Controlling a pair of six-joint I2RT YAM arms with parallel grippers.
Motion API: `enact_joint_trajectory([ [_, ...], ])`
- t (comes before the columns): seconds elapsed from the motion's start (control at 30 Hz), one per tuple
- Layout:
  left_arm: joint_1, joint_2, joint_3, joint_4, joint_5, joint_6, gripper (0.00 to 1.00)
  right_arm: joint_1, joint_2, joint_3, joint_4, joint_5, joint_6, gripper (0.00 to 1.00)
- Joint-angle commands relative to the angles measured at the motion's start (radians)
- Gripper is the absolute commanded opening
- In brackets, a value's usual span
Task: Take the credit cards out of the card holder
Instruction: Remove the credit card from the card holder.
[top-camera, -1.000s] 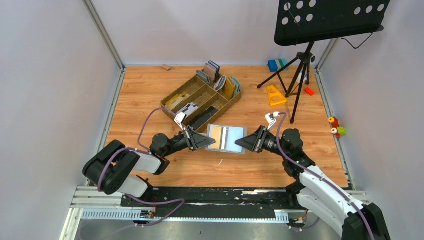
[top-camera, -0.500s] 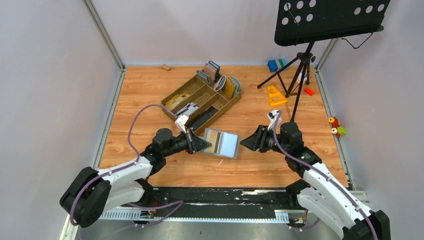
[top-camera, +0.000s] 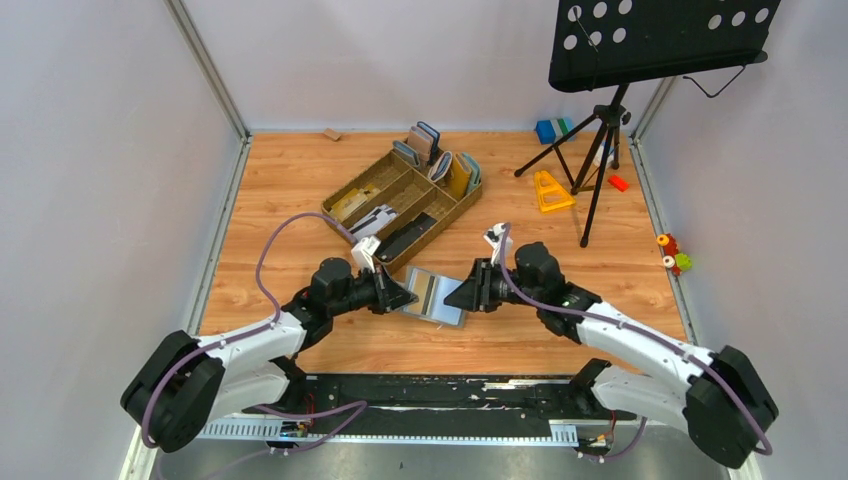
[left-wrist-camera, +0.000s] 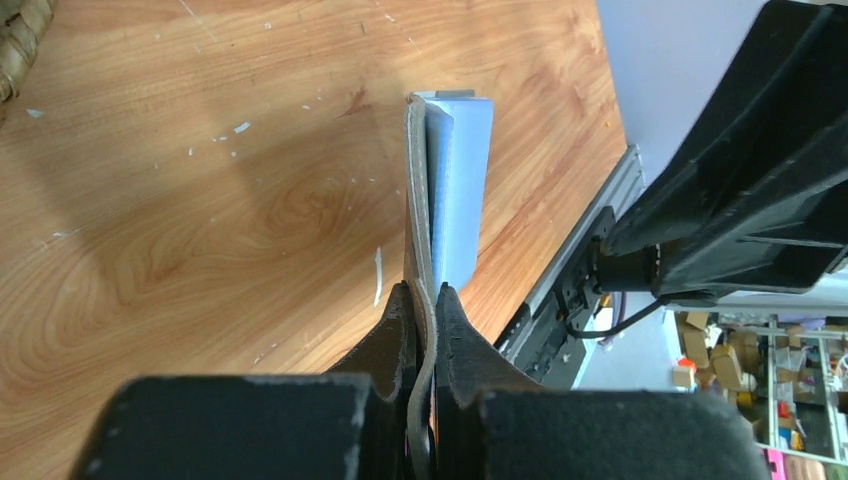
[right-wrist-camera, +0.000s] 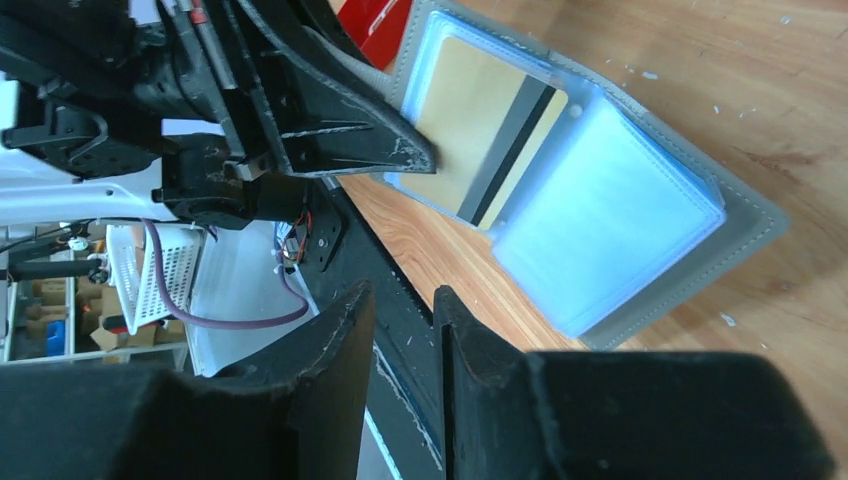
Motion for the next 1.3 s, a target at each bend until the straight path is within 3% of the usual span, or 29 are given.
enact_joint_trajectory([
  [0.0, -0.007, 0.002, 0.034, -0.029, -0.025, 0.053, 0.00, 0.014, 0.098, -0.064, 0.249, -0.007, 0.103, 0.28],
  [0.43, -0.013, 0.039, 0.010, 0.053, 0.011, 0.012, 0.00, 0.015, 0.302, -0.157, 0.431, -0.001, 0.153, 0.27],
  [0.63, -0.013, -0.004, 0.015, 0.039, 0.020, -0.018, 0.00, 0.008, 0.266, -0.203, 0.444, 0.026, 0.154, 0.28],
  [0.93, -0.012, 0.019, -0.010, 0.255, 0.098, -0.145, 0.00, 0.002, 0.219, -0.199, 0.513, -0.030, 0.188, 0.33],
  [1.27, -0.013, 0.048, -0.035, 0.347, 0.111, -0.189, 0.00, -0.006, 0.149, -0.172, 0.505, -0.026, 0.225, 0.34],
])
